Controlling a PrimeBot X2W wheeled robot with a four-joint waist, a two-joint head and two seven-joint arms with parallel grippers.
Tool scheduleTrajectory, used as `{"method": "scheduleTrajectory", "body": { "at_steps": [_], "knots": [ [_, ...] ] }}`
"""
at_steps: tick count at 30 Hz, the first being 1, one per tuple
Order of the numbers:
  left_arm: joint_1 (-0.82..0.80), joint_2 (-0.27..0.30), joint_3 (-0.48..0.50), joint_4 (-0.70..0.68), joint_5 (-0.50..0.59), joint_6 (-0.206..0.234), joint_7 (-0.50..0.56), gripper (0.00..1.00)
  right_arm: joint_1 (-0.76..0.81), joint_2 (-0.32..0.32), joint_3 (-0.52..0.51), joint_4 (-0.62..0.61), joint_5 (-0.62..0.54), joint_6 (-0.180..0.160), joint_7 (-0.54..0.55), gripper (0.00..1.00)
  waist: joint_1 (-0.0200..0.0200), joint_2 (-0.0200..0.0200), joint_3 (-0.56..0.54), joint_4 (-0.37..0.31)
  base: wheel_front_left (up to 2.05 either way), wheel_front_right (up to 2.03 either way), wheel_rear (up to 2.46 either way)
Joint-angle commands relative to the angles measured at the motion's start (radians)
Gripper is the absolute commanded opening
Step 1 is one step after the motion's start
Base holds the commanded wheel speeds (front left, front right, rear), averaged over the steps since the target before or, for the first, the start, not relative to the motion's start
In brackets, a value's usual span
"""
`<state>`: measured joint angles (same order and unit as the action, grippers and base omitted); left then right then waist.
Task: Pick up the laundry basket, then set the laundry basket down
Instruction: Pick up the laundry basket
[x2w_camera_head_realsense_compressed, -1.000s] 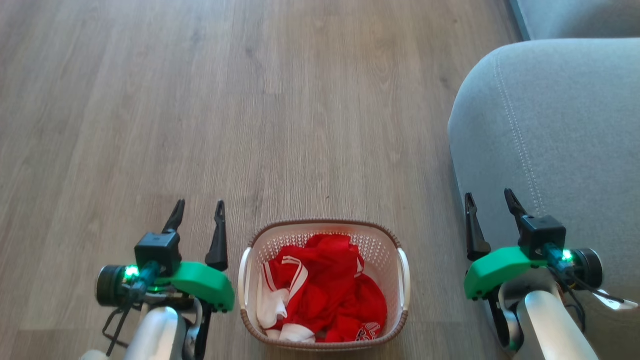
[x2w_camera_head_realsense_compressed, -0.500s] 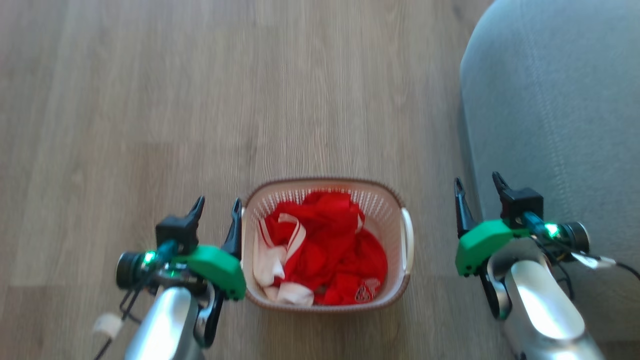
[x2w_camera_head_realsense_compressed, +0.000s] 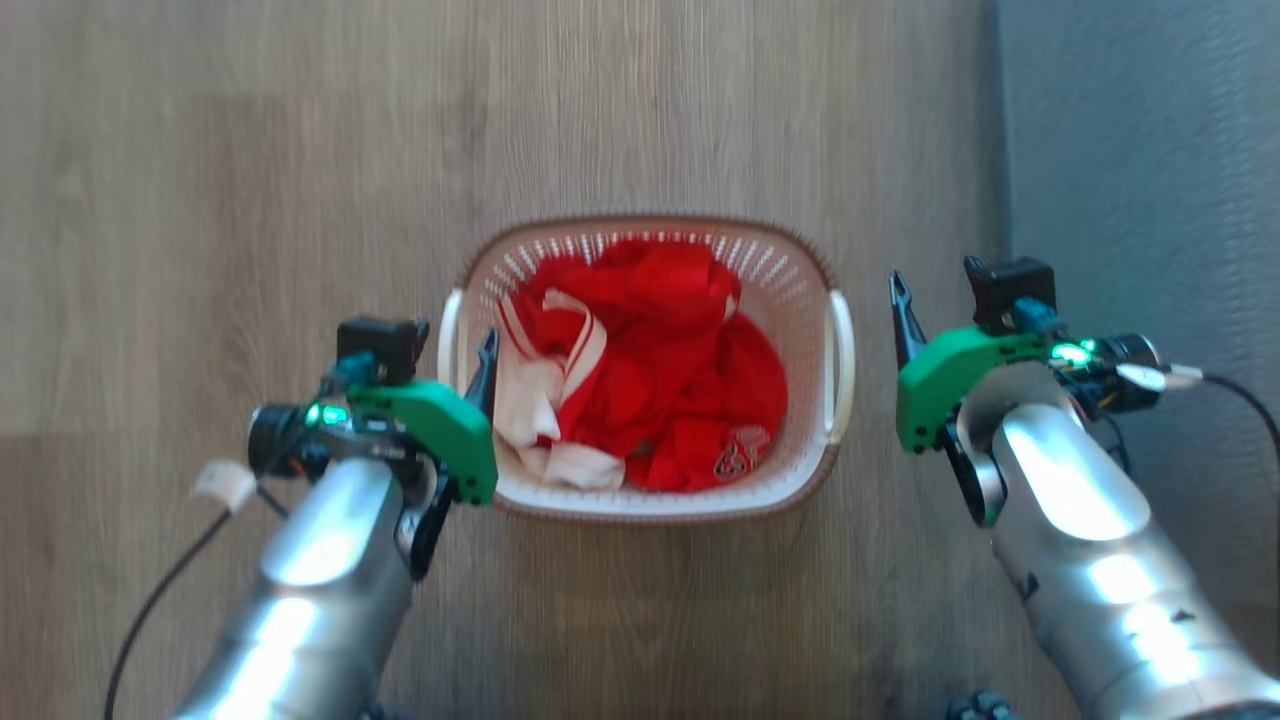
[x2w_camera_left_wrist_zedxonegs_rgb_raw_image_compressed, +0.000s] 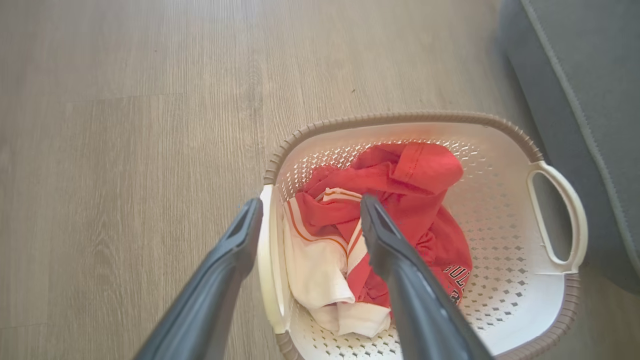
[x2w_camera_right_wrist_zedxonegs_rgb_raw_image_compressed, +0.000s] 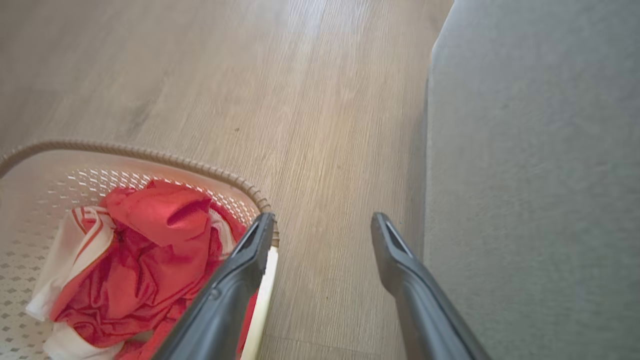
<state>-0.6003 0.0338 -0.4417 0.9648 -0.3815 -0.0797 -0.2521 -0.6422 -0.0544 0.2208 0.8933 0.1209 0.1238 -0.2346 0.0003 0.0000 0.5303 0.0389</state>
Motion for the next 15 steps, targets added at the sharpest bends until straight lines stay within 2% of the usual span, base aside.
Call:
{"method": "scheduleTrajectory", "body": {
  "at_steps": [1,8,15],
  "knots": [
    [-0.042,0.016,-0.001,0.027,-0.016,-0.003,-0.01,1.0,-0.015,0.004,0.034,0.011,0.015,0.007,0.011,1.0,-0.0003,0.0,0.088,0.001,0.0,0.0,0.0],
    [-0.152,0.016,-0.088,0.154,-0.084,-0.021,-0.01,1.0,-0.089,0.004,0.106,0.099,0.097,0.007,0.051,1.0,-0.0003,0.0,0.183,0.014,0.0,0.0,0.0],
    [-0.216,0.016,-0.171,0.225,-0.144,-0.03,-0.001,1.0,-0.132,0.004,0.169,0.131,0.222,0.007,0.103,1.0,-0.0003,0.0,0.239,0.028,0.0,0.0,0.0]
  ]
}}
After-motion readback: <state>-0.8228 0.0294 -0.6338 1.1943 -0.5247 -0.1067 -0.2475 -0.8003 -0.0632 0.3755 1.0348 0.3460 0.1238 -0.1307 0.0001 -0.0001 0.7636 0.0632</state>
